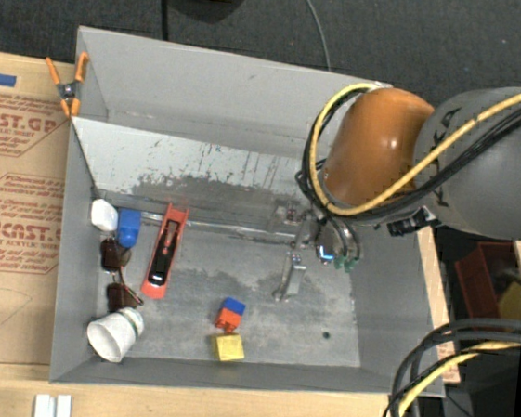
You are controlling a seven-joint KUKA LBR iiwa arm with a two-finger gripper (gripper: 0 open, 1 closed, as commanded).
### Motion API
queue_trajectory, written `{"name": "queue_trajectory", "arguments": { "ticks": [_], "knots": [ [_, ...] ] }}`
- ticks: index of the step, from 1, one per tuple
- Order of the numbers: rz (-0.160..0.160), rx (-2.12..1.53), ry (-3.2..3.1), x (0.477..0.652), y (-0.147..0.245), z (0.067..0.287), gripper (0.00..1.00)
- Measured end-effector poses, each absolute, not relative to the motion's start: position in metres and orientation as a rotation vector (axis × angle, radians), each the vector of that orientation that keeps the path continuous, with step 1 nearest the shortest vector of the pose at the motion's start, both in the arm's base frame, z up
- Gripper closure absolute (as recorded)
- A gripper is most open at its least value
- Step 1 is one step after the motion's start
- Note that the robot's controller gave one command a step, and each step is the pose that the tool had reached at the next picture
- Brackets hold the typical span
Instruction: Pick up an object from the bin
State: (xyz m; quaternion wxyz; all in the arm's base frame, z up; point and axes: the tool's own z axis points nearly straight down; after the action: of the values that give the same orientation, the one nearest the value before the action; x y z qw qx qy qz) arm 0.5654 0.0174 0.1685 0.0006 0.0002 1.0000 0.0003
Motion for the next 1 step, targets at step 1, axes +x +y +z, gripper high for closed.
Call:
{"name": "queue_trajectory", "arguments": {
  "ticks": [1],
  "knots": [
    [-0.002,-0.083,3.131,0.5549,0.0227,0.1507,0.0]
  ]
}}
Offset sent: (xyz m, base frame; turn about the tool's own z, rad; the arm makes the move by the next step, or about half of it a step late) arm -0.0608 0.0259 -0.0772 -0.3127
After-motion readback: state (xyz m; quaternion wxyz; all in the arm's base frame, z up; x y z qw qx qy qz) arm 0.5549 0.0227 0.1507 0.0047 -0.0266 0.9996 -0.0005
